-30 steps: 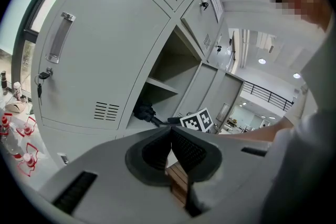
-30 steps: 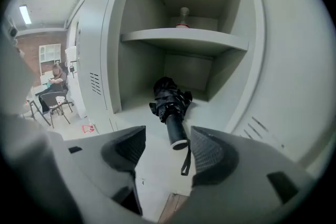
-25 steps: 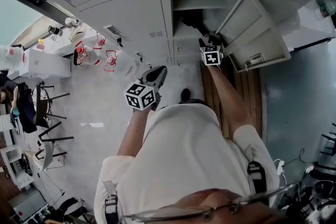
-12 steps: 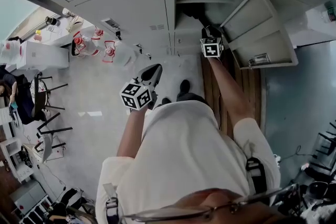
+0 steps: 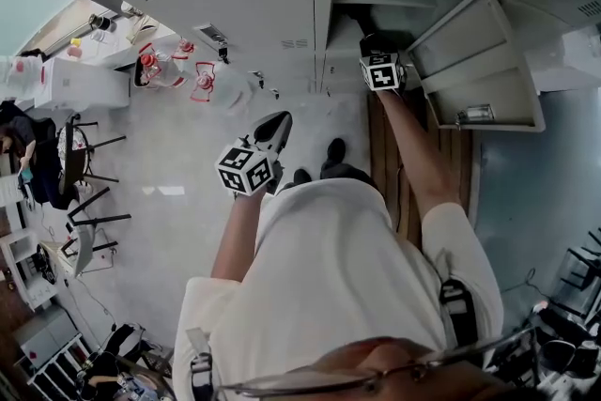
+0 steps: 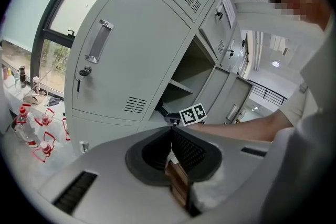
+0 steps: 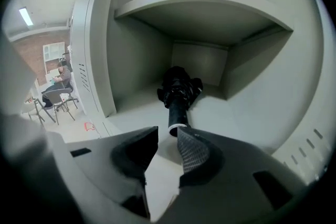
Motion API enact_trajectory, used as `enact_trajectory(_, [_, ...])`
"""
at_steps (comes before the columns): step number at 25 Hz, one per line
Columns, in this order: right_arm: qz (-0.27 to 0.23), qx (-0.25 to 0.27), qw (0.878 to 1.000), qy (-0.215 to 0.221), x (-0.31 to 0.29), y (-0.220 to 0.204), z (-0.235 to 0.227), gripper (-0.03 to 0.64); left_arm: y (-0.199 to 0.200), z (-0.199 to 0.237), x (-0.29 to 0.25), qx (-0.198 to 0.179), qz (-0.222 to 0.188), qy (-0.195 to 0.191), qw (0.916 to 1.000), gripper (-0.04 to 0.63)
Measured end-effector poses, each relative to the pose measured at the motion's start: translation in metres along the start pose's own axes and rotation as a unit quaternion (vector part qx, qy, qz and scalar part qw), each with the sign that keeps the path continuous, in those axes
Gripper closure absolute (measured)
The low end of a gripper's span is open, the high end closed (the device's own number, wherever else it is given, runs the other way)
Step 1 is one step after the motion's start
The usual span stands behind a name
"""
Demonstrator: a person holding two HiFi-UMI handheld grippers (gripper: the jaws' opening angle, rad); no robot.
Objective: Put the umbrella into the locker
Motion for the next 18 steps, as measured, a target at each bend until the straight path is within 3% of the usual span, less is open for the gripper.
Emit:
enact_trajectory(6, [-0.015, 0.01, 1.0, -0.012, 0.028, 0.015, 0.009, 0.497, 0.003, 0.005, 0.014, -0.002, -0.002, -0.008, 1.0, 0.591])
enact_trajectory(18, [-0.053, 0.027, 0.997, -0.054, 0.123, 0.038, 0.033, 0.499, -0.008, -0.011, 0.046, -0.025, -0.004, -0.065, 0.9976, 0.592])
Point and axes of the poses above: the fingertips, and each gripper's own axes: x backward along the fingers, z to its left, y out of its top, the point moved 2 cm from there along x, backward along the fingers, and after that the axes turned 8 degrees about x, right-handed, at the moved point
